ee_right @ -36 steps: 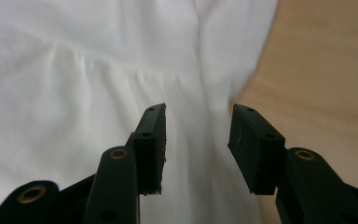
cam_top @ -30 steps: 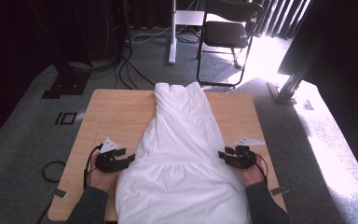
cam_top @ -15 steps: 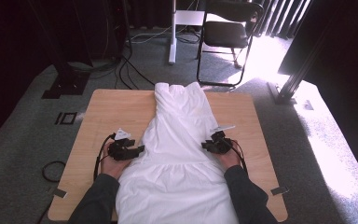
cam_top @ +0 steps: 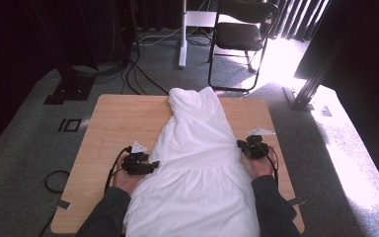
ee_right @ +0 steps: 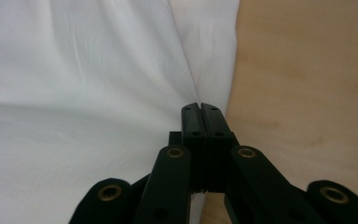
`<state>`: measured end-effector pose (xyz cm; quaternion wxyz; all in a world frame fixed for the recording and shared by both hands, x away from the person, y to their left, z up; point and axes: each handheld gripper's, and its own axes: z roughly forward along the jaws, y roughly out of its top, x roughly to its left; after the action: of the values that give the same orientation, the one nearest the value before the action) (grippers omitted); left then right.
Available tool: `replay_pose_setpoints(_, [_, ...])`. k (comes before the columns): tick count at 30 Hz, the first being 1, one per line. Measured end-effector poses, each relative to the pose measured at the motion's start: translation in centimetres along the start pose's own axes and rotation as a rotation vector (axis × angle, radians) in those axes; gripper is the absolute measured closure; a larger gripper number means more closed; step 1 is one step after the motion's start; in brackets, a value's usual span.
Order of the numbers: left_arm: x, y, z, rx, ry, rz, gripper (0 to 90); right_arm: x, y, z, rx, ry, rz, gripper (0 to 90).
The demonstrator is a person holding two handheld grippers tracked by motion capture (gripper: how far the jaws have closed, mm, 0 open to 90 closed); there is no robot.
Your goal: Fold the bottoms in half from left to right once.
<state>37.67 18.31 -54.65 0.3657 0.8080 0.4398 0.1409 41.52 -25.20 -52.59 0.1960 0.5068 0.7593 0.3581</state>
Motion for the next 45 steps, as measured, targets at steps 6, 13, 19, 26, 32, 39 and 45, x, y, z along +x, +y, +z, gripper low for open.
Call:
replay_pose_setpoints(6, [1.1,2.5,0.1,-0.037,0.018,-0.031,40.0,0.2,-1.3,2.1,0.054,-0.026,-0.005,89.3])
replay_pose_setpoints(13, [1.5,6.1,3.7,-0.010,0.029,-0.045,38.9,0.1,-1.4,2.3,0.051,-0.021,0.006,89.0])
replay_pose_setpoints(19, [1.8,6.4,5.6,0.049,0.057,-0.055,42.6,0.0,-1.4,2.3,0.048,-0.008,0.014,89.0])
replay_pose_setpoints(26, [2.0,5.2,4.4,0.054,0.078,-0.044,88.5,-0.1,-1.7,2.0,0.047,-0.004,0.043,89.1])
replay_pose_setpoints(32, [1.9,2.9,2.5,0.024,0.054,-0.025,88.9,0.4,-3.0,0.8,0.042,0.025,0.036,89.1])
replay_pose_setpoints(39, [0.8,-1.0,-1.2,0.022,0.026,-0.013,88.9,2.6,-5.2,-1.5,0.063,0.071,-0.001,89.1])
replay_pose_setpoints(45, [-0.8,-3.6,-3.5,0.013,0.002,0.006,87.1,5.0,-7.3,-4.2,0.125,0.104,-0.088,88.9])
